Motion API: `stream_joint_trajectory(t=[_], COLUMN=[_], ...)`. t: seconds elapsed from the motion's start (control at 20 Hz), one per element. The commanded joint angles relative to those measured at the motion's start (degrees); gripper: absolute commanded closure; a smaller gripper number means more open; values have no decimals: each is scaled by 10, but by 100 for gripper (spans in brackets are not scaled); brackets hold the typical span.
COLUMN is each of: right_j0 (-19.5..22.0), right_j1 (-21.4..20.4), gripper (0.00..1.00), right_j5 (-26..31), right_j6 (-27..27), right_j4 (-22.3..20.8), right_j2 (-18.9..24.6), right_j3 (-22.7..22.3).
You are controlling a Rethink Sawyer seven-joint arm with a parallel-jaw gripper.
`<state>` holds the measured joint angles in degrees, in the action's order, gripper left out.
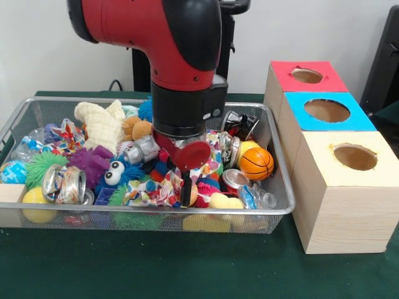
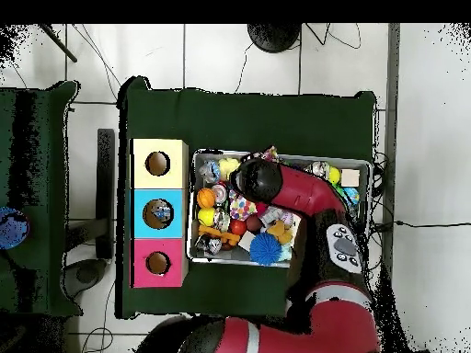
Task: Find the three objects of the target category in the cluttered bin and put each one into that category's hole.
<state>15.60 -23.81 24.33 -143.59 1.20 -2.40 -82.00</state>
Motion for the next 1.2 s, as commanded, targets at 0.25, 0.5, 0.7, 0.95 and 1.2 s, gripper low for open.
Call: stream_joint_trajectory(t=[0.25,0.5,0.7,0.95,1.2], right_j0=[36,38,45,71,118], right_j1=[-88,-118,-121,-75,-19], gripper=[0,0,0,0,0], right_j5=[176,240,225,171,152], right_j6=[428,477,478,451,452], right_j4=[-193,-199,-189,-151,-123], right_j2=[171,196,213,259,325], right_j3=[102,98,67,26,-8])
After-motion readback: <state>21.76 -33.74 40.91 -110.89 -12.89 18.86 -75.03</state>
